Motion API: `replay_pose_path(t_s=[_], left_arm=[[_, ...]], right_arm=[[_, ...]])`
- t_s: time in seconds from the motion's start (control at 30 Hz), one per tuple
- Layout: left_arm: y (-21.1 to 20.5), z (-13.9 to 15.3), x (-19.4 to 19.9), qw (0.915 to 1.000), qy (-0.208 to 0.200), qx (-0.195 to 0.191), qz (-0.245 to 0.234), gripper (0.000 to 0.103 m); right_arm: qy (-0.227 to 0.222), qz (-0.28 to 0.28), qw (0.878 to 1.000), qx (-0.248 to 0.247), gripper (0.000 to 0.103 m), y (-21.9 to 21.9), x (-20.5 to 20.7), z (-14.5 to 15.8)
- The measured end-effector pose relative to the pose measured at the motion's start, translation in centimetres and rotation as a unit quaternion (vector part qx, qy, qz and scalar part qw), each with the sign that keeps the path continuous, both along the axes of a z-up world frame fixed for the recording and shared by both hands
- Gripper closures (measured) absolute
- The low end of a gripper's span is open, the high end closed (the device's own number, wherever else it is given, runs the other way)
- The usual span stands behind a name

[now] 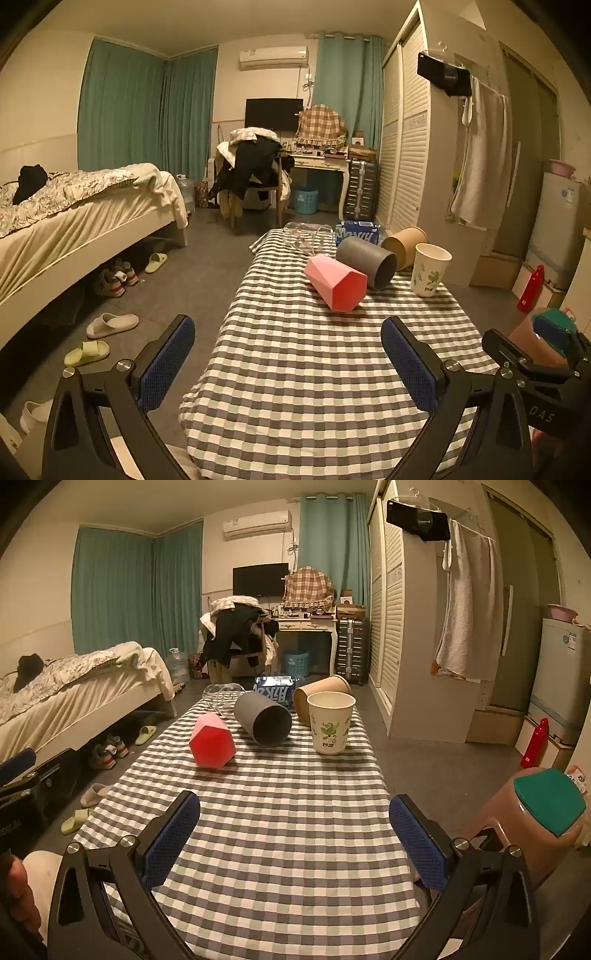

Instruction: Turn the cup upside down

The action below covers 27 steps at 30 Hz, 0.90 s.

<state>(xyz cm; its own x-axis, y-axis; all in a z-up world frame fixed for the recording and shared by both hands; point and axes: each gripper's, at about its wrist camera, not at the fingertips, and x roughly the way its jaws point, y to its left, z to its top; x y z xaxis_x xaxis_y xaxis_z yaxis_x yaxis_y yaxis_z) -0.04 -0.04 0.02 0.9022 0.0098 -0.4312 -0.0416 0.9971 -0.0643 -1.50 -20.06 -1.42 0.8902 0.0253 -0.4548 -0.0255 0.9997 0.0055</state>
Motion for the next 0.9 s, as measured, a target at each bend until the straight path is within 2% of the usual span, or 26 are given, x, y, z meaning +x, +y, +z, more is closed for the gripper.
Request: replay_pose_path(t_s=[0.9], left_arm=[[-0.17, -0.36, 0.23, 1.0, 0.0, 0.008, -0.003, 0.0]], right_arm=[[0.013, 0.003, 1.0, -0.002, 0.0, 0.35, 0.11, -0.28]])
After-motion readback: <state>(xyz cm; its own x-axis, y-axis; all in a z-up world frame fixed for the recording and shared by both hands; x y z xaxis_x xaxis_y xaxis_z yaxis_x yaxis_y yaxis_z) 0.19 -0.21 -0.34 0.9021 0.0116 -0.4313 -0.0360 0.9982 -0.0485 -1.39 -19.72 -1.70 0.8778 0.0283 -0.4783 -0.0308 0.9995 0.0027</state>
